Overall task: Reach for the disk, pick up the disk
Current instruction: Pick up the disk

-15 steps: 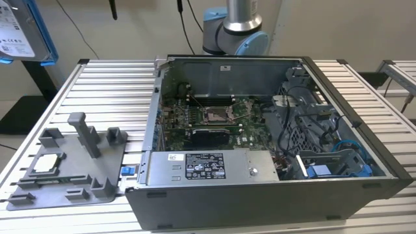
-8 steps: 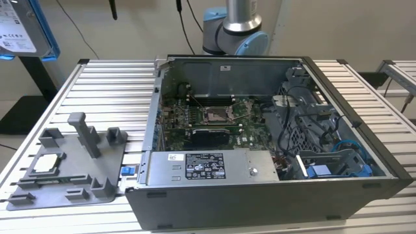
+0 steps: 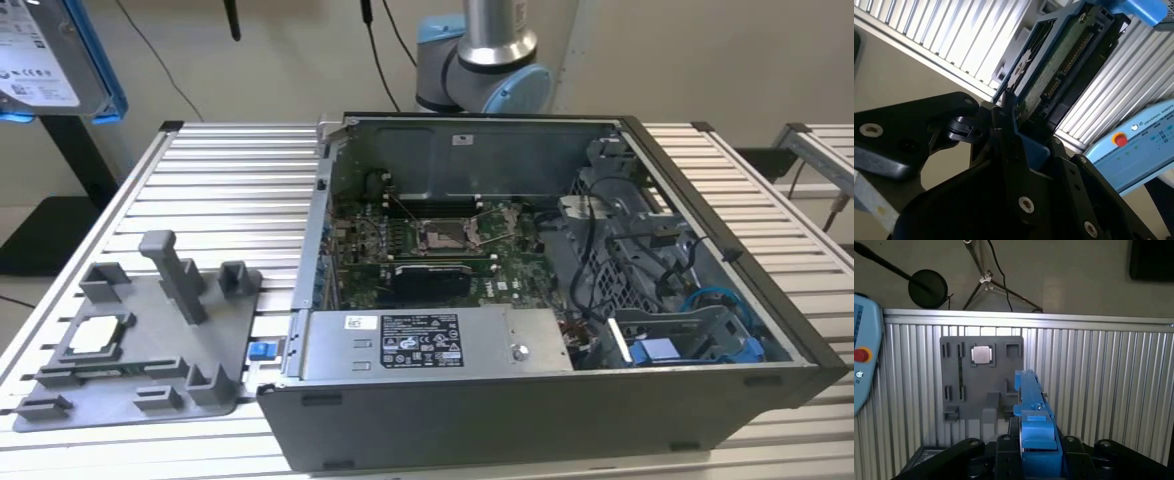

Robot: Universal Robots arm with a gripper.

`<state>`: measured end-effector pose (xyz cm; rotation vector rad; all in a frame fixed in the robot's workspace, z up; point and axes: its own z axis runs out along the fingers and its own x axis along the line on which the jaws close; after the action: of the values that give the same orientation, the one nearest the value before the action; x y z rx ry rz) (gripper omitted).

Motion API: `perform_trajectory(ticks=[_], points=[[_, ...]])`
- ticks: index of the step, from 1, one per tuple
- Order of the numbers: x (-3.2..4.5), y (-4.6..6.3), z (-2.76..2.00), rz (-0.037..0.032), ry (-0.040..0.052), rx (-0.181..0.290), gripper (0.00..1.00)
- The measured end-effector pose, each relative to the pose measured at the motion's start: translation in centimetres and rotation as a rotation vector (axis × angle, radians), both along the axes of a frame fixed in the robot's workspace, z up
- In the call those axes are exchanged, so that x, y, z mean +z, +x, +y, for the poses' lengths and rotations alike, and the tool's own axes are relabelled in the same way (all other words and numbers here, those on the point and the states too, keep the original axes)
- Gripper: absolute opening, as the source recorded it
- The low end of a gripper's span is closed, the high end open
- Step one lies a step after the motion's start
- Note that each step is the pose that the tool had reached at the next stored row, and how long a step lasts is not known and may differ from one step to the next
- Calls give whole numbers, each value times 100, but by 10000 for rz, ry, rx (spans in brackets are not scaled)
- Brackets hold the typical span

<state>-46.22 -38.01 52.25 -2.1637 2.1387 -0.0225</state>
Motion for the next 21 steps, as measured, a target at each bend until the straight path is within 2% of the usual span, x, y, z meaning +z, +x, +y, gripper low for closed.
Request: perform_trajectory(ticks=[3,6,21], points=[[0,58,0,0,0,4,0],[0,160,0,2,0,5,0],[-7,837,-1,46,0,6,0]])
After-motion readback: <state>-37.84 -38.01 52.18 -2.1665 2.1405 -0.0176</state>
